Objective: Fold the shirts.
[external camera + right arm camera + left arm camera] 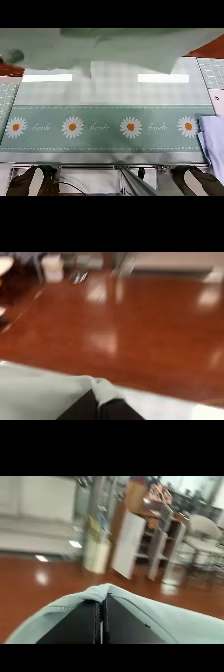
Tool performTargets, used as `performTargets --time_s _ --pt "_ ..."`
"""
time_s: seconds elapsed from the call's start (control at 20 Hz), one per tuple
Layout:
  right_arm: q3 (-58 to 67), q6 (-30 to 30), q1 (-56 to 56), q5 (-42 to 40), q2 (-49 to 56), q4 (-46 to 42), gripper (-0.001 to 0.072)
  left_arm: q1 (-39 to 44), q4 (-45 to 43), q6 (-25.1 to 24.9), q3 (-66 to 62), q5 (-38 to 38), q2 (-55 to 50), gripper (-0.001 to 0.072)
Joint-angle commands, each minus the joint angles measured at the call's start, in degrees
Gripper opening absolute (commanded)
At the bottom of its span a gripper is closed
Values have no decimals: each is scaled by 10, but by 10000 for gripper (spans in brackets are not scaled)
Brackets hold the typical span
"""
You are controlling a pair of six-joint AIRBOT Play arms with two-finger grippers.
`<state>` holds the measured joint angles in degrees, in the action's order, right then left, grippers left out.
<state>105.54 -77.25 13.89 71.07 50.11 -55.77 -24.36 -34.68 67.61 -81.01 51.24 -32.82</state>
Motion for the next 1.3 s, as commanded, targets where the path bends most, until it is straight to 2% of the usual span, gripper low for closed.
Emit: performTargets --time_s 0.0,0.2,0.35,0.5,0.6,0.75,0.9,1.1,1.2,1.25 --pt "22 -20 -1 5 -106 -87 20 0 -163 74 -28 -27 100 16" --pt "17 -42 -1 56 -160 -132 20 0 -279 133 -28 35 178 16" --pt "-45 -56 -1 63 -187 -146 20 0 -316 142 -20 115 189 16" --pt "-143 -62 -1 74 -186 -138 20 0 -313 148 44 120 174 16" --pt "-215 -61 -1 60 -171 -132 20 0 -265 148 116 121 142 16" --pt "-302 -33 -1 17 -104 -96 20 13 -153 106 228 97 52 16" --pt "-336 7 -1 -37 15 -44 20 76 -142 85 270 10 -82 16" --pt "-320 18 -37 -118 207 -32 20 189 -128 91 207 -107 -320 16" --pt "-273 19 -51 -143 305 -32 20 218 -128 99 131 -118 -440 16" --pt "-237 16 -51 -148 354 -32 20 223 -128 120 88 -118 -495 16"
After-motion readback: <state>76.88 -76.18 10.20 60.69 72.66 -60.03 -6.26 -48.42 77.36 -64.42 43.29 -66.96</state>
